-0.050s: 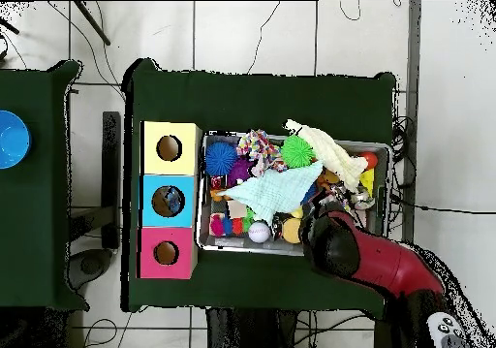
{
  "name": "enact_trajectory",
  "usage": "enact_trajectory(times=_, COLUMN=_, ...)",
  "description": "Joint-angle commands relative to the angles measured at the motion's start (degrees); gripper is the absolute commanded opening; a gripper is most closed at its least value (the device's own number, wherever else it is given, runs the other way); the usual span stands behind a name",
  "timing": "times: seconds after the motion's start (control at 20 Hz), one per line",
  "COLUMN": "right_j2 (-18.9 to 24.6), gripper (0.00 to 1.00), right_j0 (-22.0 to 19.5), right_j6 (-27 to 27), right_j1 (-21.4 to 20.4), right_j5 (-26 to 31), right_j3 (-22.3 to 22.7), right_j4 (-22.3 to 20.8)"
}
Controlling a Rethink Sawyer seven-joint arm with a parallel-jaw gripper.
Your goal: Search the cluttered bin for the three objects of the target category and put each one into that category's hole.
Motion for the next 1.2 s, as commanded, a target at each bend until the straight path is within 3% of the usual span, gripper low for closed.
enact_trajectory(times=0.05, right_j2=-1.0, gripper=1.0, right_j0=1.2, right_j6=4.2, right_j1=2.8, right_j5=-5.0, right_j3=2.2, right_j4=-2.3)
enact_trajectory(times=0.4, right_j2=0.2, gripper=1.0, right_j0=0.1, right_j6=3.9, right_j1=3.9, right_j5=-7.3, right_j3=2.2, right_j4=-2.4)
enact_trajectory(times=1.2, right_j2=-1.1, gripper=1.0, right_j0=2.3, right_j6=6.5, right_j1=6.6, right_j5=-13.4, right_j3=3.1, right_j4=-0.6)
